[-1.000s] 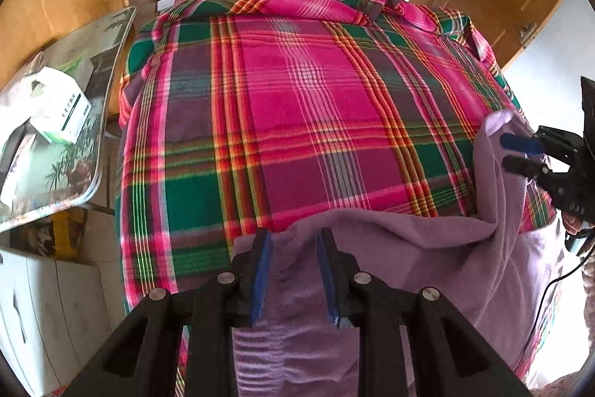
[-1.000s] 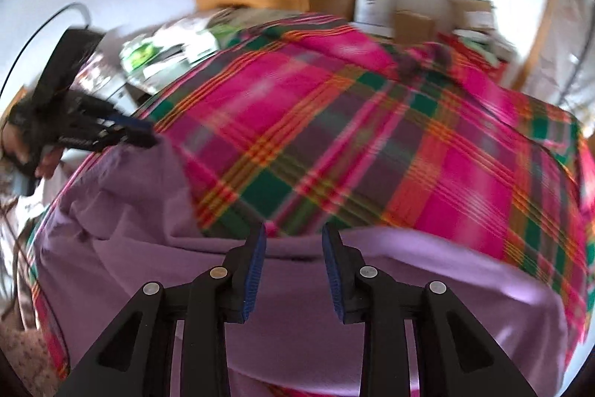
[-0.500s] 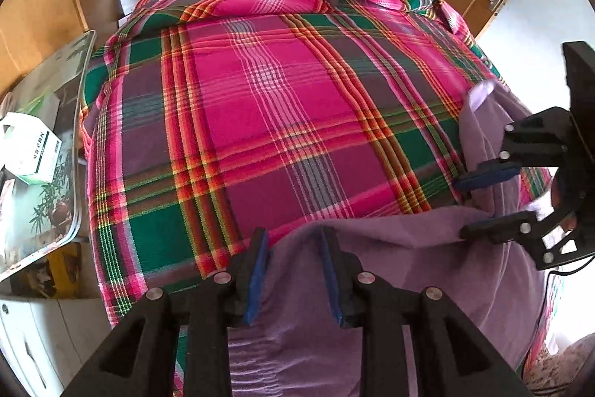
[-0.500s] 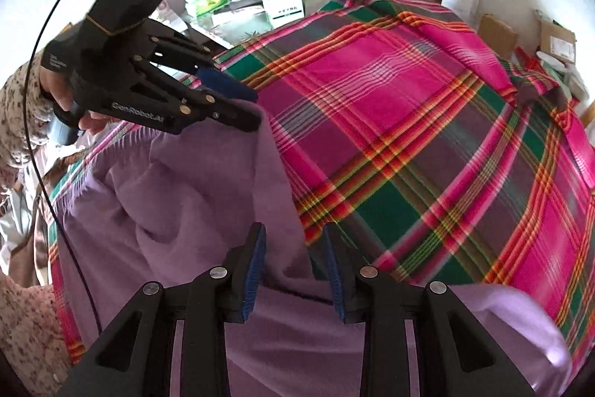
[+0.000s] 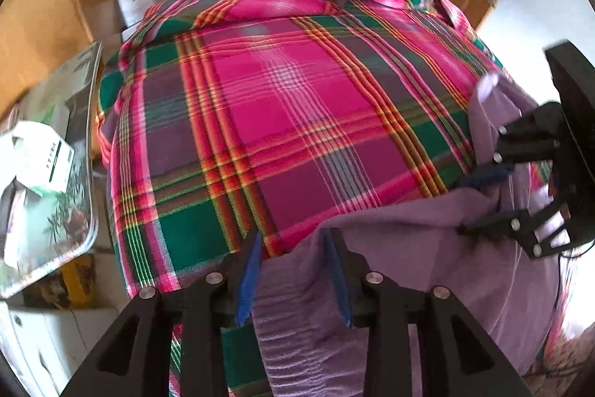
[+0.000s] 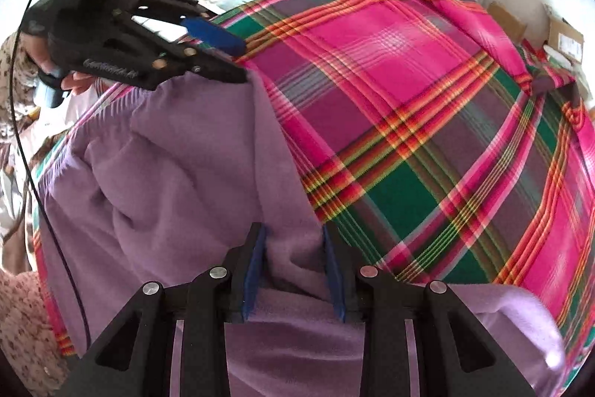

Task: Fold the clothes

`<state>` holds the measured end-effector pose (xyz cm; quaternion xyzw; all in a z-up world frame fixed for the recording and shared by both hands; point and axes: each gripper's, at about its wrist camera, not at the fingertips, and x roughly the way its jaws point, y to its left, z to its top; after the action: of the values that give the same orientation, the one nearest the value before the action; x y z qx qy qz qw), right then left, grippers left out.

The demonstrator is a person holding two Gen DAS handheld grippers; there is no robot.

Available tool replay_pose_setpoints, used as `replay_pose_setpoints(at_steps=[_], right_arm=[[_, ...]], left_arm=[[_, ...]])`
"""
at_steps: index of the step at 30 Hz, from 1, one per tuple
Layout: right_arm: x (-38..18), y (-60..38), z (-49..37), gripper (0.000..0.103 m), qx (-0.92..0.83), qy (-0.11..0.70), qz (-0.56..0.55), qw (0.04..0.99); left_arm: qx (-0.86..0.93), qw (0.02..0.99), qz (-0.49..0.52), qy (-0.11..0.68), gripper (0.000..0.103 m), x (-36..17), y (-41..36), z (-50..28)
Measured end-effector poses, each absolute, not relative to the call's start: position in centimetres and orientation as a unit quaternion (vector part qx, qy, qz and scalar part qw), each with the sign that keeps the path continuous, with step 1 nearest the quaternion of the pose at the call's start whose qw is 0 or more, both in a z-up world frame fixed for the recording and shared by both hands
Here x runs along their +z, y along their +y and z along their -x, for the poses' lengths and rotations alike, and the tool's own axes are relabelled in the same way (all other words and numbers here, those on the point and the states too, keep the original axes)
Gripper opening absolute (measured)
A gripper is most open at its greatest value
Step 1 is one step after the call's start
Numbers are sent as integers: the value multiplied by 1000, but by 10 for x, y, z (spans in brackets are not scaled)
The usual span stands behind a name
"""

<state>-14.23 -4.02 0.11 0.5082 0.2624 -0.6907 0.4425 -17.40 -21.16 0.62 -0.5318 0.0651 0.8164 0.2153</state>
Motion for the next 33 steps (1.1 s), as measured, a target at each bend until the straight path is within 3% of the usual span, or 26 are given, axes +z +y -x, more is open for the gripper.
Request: replay_pose_setpoints(at_steps=[9,13,17,25,26,28,30,33], right_arm=[[3,-35,147,33,-691,254,-511,443],[3,-34,147,33,-692,261,-509,440],[4,-31,150,33,-693,261,-511,436],[7,-32,154,32,-697,266,-513,424],[8,-32,154,30,-697,268,-513,422],[10,-34,154,13,-699,272,-508,424],[13,-36,156,8,-707,277,-499,418],[19,-34,161,8,-721,266,-491,411]], left_arm=[[814,271,499,121,36,12,-196,158],[811,248,502,169,38,4,-188,161],[816,237,508,142,44,3,-198,168],[817,240,506,138,40,5,-200,158],[817,241,506,136,38,5,-200,159],[817,242,506,131,24,5,-199,160],[817,249,502,134,4,7,-198,157],[819,245,499,139,3,10,-200,154]])
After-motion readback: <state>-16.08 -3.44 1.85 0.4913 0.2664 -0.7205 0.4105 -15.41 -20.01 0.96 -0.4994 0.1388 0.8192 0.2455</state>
